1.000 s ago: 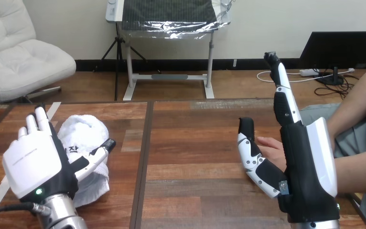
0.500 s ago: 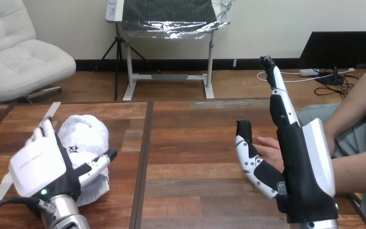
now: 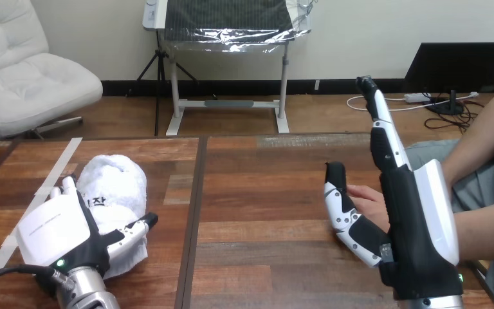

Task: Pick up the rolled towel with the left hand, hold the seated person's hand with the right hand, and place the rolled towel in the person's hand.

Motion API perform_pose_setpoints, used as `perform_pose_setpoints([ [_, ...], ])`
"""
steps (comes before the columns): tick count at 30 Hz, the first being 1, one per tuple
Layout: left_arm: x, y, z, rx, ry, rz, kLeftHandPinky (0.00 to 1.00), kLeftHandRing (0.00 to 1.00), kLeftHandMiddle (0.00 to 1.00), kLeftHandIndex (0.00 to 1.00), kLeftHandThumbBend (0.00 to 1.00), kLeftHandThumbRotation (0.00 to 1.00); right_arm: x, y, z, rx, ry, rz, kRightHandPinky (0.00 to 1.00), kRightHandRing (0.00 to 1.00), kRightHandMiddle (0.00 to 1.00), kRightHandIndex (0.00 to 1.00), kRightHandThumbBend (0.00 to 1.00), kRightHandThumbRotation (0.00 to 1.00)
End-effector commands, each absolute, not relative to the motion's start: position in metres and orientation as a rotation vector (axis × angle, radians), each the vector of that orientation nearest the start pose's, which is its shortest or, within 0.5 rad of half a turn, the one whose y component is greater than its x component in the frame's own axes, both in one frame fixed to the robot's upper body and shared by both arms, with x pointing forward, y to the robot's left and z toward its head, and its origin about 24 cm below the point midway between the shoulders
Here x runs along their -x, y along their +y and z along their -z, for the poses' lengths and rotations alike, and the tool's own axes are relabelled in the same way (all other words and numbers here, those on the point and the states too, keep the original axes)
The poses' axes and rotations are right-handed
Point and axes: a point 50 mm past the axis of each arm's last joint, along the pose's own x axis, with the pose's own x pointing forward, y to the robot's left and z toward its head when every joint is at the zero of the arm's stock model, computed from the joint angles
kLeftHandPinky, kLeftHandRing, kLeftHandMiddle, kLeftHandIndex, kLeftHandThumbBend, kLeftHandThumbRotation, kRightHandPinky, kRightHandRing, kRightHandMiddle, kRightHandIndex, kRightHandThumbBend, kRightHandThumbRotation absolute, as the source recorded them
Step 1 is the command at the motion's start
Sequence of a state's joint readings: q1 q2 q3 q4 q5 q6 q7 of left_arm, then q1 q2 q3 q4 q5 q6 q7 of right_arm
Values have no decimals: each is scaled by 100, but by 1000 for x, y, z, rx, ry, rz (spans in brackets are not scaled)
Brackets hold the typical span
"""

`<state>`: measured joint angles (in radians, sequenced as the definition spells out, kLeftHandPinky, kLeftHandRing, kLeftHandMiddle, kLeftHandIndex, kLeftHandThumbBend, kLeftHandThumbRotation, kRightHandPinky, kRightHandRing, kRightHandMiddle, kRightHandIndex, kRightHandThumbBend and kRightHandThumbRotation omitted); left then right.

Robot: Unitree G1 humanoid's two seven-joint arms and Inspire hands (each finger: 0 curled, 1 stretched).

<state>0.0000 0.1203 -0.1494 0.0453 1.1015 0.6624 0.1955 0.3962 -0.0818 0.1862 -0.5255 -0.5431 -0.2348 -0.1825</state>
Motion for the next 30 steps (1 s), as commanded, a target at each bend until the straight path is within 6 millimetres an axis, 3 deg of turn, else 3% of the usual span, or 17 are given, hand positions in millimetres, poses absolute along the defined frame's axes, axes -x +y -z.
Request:
perform_pose_setpoints([
  [1, -254, 194, -36, -1295, 338, -431, 84, 88, 92, 94, 96, 76, -171, -131, -119, 505, -506, 57, 100, 100, 100, 100, 0, 0],
  [15, -254, 197, -32, -1307, 365, -408, 80, 85, 90, 93, 95, 73, -172, -131, -120, 520, -505, 43, 100, 100, 100, 100, 0, 0],
  [30, -256, 199, -27, -1341, 414, -364, 70, 76, 86, 91, 91, 65, -172, -132, -121, 524, -507, 32, 100, 100, 100, 100, 0, 0],
])
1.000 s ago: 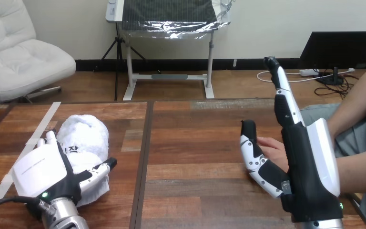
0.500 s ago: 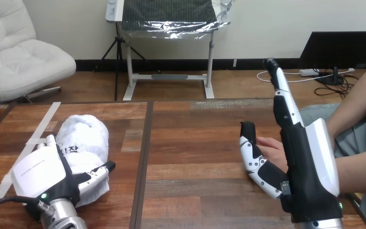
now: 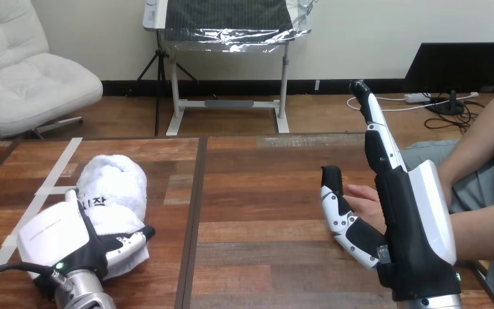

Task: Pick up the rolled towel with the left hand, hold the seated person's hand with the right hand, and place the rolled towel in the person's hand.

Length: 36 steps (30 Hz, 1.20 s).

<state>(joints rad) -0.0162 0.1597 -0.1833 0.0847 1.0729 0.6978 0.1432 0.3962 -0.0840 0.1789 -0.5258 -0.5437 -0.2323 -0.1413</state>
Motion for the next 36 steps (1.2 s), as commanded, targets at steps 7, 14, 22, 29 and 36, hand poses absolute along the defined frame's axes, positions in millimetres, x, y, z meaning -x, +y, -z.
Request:
perform_pose_setpoints([
  [7, -257, 200, -25, -1351, 394, -351, 60, 62, 69, 85, 88, 56, -171, -133, -121, 530, -501, 29, 100, 100, 100, 100, 0, 0],
  [14, -259, 200, -22, -1370, 413, -340, 52, 52, 57, 78, 86, 48, -171, -134, -120, 529, -498, 29, 100, 100, 100, 100, 0, 0],
  [22, -261, 201, -19, -1351, 394, -347, 45, 45, 50, 70, 85, 37, -171, -134, -121, 526, -498, 32, 100, 100, 100, 100, 0, 0],
  [29, -262, 202, -15, -1326, 378, -371, 41, 41, 48, 63, 86, 26, -170, -134, -122, 523, -497, 36, 100, 100, 100, 100, 0, 0],
  [36, -264, 202, -12, -1289, 339, -400, 38, 38, 44, 58, 85, 13, -170, -135, -121, 521, -495, 40, 100, 100, 100, 100, 0, 0],
])
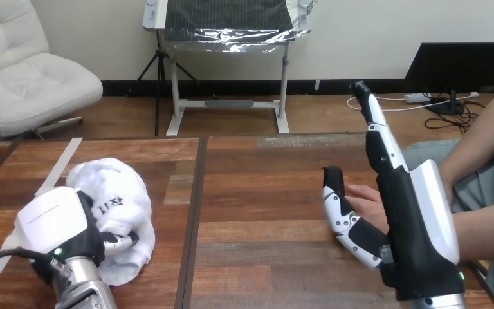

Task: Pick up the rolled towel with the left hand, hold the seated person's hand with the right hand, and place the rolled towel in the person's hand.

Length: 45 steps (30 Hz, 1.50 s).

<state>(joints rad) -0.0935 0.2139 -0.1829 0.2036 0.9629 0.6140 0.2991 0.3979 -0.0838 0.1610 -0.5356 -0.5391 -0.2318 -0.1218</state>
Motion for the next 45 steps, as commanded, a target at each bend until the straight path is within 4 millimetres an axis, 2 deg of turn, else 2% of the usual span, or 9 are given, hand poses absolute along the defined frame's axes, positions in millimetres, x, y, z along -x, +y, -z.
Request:
perform_pose_setpoints([
  [1, -264, 202, -11, -1287, 335, -401, 38, 38, 43, 57, 85, 11, -170, -135, -121, 521, -494, 40, 100, 100, 100, 100, 0, 0],
  [6, -265, 203, -9, -1253, 281, -418, 37, 37, 41, 54, 83, 3, -171, -136, -121, 527, -493, 43, 100, 100, 100, 100, 0, 0],
  [11, -266, 203, -7, -1236, 246, -431, 36, 36, 40, 53, 82, 1, -171, -136, -121, 527, -495, 42, 100, 100, 100, 100, 0, 0],
  [39, -266, 202, 1, -1162, 3, -488, 30, 32, 37, 52, 79, 0, -171, -136, -120, 521, -489, 41, 100, 99, 97, 98, 0, 0],
  [45, -264, 201, 0, -1107, -56, -482, 30, 33, 40, 52, 78, 0, -171, -136, -120, 514, -486, 40, 100, 99, 96, 97, 0, 0],
])
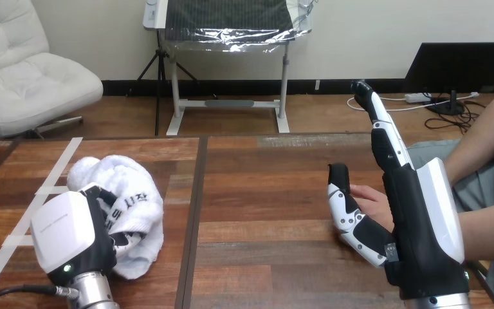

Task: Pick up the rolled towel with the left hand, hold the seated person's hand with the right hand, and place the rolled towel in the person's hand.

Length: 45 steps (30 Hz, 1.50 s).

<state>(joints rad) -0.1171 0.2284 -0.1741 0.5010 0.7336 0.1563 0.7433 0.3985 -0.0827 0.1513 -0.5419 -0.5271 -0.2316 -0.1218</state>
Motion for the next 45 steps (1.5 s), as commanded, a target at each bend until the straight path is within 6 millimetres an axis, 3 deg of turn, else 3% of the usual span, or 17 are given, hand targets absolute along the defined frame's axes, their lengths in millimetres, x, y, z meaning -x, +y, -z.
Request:
perform_pose_setpoints([
  [1, -264, 201, 0, -1099, -65, -482, 31, 34, 41, 52, 77, 0, -171, -136, -120, 515, -486, 39, 100, 99, 96, 97, 0, 0],
  [11, -261, 199, -2, -1025, -162, -494, 32, 37, 44, 53, 77, 0, -172, -136, -120, 514, -486, 38, 100, 99, 96, 97, 0, 0],
  [45, -259, 193, -5, -884, -372, -531, 29, 35, 43, 52, 78, 0, -175, -136, -122, 513, -487, 38, 100, 98, 95, 97, 0, 0],
])
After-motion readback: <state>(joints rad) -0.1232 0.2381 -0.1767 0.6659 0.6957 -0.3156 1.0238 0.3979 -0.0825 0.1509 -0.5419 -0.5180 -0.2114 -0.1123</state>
